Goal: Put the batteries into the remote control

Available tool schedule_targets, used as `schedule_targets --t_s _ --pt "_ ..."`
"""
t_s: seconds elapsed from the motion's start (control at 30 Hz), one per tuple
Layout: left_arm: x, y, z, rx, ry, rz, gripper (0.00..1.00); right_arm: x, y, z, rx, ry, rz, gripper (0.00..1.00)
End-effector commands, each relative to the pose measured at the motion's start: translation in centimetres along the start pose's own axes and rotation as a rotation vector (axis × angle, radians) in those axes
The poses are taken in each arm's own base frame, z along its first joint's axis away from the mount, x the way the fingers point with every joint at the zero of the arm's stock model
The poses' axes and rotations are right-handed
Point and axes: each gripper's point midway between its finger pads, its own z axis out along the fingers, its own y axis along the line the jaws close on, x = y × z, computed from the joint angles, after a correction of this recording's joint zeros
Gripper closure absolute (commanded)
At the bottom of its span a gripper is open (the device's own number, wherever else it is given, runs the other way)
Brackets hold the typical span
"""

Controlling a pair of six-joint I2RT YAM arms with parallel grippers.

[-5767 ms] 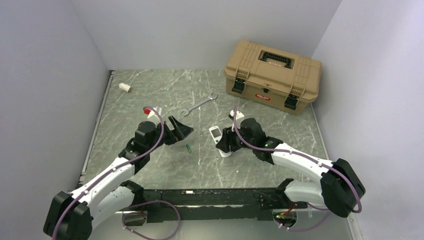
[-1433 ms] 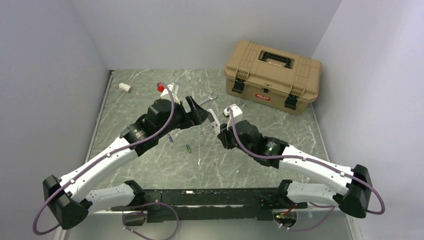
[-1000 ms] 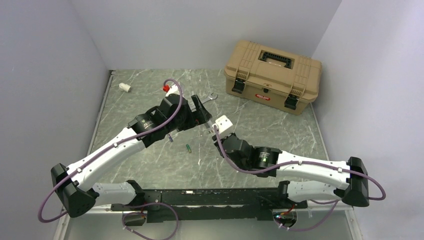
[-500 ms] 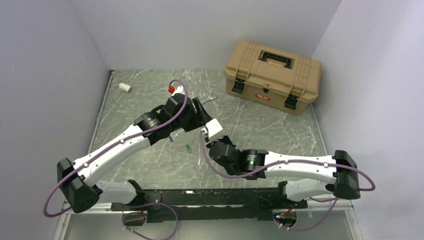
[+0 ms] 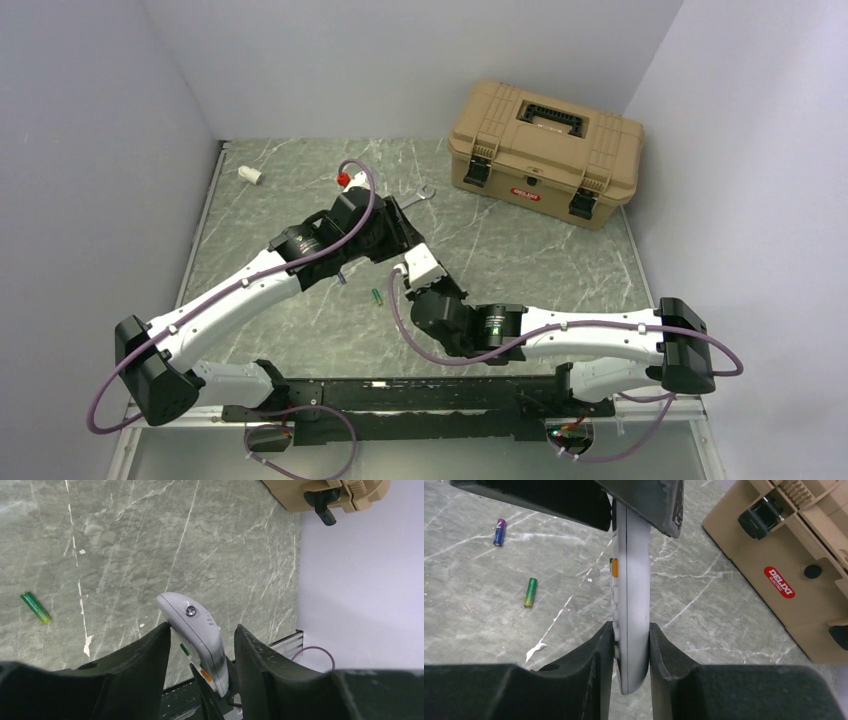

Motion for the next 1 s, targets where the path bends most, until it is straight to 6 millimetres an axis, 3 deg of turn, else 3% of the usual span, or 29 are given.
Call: schedule_targets --t_s 0.0,0.13,0.37,0.47,0.53,0.63,0.73,0.87,0.97 --pt "0.3 -0.9 0.4 0.039 0.011 -0.013 0.38 -3.6 0.2 -0.8 -0.005 -0.083 0.063 1.0" --pt "0.3 -0.8 0.6 0.028 0.013 -0.015 0.32 -3.6 0.9 -1.0 -0.016 -0.083 0.051 1.0" --pt "-0.1 -0.5 -0.2 0.037 -0.019 -0.022 0.64 -3.2 1.6 -0.9 -0.018 -0.072 0.044 1.0" --pt "-0.2 -0.4 -0.4 0.031 -0.024 -0.019 0.68 -3.1 1.5 -0.9 -0.006 -0.069 0.044 1.0" --pt "-0.2 -0.4 -0.5 0.035 -0.024 -0.015 0.65 -3.0 1.3 -0.9 0.013 -0.066 0.04 1.0" --pt "-0.1 -0.7 -0.6 0.053 -0.017 -0.007 0.44 -3.0 0.8 -0.8 0.047 -0.059 0.03 1.0" --pt "0.1 -0.9 -0.6 0.065 -0.005 0.001 0.32 -3.0 0.5 -0.7 0.072 -0.054 0.021 1.0" --pt "0.2 -1.0 -0.6 0.071 0.002 0.003 0.32 -2.9 0.3 -0.8 0.08 -0.052 0.019 1.0" --pt "0.2 -1.0 -0.7 0.078 -0.005 0.003 0.39 -2.9 0.4 -0.9 0.07 -0.053 0.026 1.0"
